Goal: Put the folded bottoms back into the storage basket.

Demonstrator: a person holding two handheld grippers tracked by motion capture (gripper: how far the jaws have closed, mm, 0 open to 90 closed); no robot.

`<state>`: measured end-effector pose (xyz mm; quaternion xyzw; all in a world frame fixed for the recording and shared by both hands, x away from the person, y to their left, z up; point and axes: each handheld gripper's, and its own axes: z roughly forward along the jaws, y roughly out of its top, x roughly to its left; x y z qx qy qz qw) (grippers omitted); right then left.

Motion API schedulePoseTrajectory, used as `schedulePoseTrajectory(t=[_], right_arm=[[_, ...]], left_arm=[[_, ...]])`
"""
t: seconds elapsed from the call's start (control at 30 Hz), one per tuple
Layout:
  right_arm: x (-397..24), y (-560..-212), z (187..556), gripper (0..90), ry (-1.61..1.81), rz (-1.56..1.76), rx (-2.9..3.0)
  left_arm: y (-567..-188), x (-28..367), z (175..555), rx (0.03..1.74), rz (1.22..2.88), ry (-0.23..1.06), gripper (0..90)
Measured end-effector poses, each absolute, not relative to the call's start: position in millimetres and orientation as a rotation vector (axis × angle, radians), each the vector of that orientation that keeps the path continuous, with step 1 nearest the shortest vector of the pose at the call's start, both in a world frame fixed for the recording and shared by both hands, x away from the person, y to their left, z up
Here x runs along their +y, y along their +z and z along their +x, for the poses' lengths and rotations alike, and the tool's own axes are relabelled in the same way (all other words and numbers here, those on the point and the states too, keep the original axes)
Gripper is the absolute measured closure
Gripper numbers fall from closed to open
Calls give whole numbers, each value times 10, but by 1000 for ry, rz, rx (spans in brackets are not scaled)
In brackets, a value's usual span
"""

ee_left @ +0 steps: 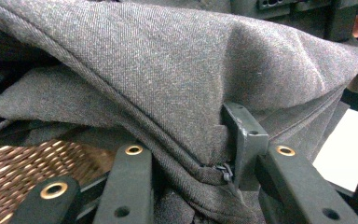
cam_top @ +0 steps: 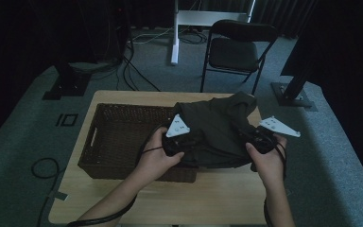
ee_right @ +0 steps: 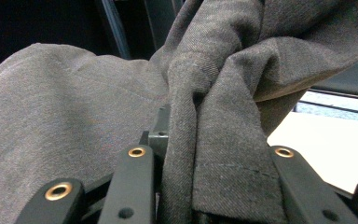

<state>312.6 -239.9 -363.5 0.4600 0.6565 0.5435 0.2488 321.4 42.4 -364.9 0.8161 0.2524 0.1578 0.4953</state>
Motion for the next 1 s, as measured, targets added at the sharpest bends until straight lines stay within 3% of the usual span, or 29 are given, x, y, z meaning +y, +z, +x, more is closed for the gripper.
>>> schedulePoseTrajectory(t=[1.0], right_arm=[[-1043, -3742, 3662, 666, 1589, 1177, 1858]], left_arm=[[-3736, 1730, 3505, 736, 1946, 533, 664]])
